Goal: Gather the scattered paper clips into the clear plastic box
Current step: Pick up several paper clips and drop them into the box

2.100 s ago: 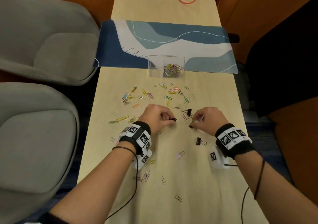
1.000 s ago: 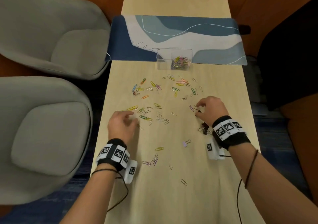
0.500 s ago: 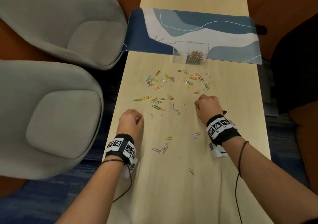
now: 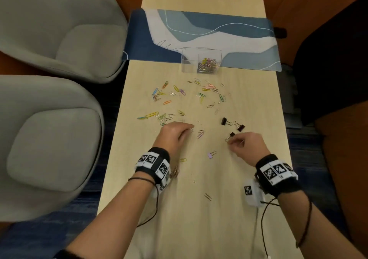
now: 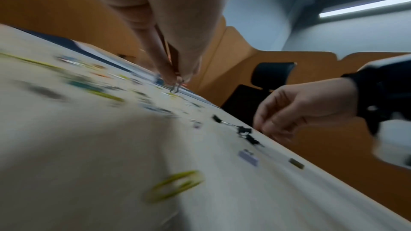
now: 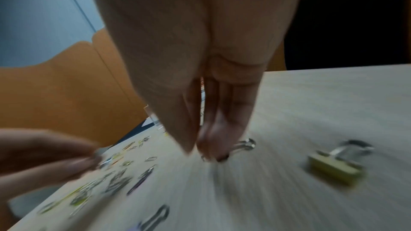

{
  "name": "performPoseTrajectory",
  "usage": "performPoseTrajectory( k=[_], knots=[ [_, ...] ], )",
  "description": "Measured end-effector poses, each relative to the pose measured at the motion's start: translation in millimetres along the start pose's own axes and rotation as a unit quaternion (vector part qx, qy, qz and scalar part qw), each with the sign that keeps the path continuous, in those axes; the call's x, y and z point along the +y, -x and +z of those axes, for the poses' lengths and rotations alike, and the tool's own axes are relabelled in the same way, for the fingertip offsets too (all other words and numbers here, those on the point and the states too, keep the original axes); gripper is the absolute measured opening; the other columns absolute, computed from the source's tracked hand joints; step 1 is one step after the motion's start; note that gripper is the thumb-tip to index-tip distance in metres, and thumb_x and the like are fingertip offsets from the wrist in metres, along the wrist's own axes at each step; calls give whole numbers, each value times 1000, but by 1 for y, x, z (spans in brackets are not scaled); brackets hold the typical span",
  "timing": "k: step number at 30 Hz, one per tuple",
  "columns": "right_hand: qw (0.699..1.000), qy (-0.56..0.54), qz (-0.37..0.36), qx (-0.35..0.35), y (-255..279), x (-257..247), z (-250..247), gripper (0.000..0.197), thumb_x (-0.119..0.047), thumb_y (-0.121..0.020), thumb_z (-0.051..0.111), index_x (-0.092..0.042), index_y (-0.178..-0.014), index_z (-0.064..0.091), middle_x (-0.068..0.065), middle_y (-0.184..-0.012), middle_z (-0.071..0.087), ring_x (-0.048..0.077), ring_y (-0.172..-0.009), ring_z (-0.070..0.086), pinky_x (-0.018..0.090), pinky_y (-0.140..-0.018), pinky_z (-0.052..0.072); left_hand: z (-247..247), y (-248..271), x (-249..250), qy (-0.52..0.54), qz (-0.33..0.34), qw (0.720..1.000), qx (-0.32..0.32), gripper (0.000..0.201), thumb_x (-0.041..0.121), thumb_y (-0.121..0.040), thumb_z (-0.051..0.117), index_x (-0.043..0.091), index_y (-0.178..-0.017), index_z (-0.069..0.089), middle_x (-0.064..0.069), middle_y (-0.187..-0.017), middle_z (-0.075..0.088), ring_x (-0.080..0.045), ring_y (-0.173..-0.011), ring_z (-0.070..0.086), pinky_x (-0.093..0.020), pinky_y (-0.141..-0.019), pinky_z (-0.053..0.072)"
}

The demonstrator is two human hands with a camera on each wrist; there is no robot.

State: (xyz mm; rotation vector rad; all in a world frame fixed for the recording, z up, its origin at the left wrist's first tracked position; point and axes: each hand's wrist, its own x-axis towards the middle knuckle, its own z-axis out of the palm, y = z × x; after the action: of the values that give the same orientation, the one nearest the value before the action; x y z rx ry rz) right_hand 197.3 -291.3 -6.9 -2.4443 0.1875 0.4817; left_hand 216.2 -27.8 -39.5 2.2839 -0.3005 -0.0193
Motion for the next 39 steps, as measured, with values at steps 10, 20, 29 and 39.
performPoseTrajectory(
  k=[10, 20, 29, 39],
  knots=[
    [972, 20, -17, -234, 86, 2, 80, 17, -19, -65, 83, -18, -78, 71, -6, -69, 68, -1, -56, 56, 9, -59, 45, 62, -45, 44, -4, 85, 975, -207, 23, 21, -84, 74, 22, -107, 74, 2, -104, 73, -13, -98, 64, -31, -90, 51],
    [993, -111, -6, -44, 55, -38, 122, 3, -18, -75, 78, -16, -75, 75, -5, -64, 67, 7, -56, 61, 24, -75, 55, -30, 29, -41, -45, -130, 990, -5, 32, 26, -88, 66, 24, -120, 65, 0, -121, 53, -16, -118, 43, -32, -108, 35],
    [993, -73, -29, 86, -5, -71, 84, 10, -10, -83, 66, -13, -88, 74, -1, -80, 70, 11, -68, 65, 25, -75, 57, -9, 112, -20, 6, -142, 985, -97, 92, 52, -56, 88, 34, -136, 46, 11, -105, 50, -5, -93, 50, -19, -85, 42],
    [987, 80, -139, -1, -26, -74, 100, 34, 11, -80, 53, -7, -101, 74, 11, -97, 61, 26, -87, 60, 26, -77, 48, -11, 70, -48, 80, -133, 987, 50, 28, 14, -77, 80, 18, -104, 72, 6, -84, 62, -8, -69, 58, -36, -70, 56]
  ],
)
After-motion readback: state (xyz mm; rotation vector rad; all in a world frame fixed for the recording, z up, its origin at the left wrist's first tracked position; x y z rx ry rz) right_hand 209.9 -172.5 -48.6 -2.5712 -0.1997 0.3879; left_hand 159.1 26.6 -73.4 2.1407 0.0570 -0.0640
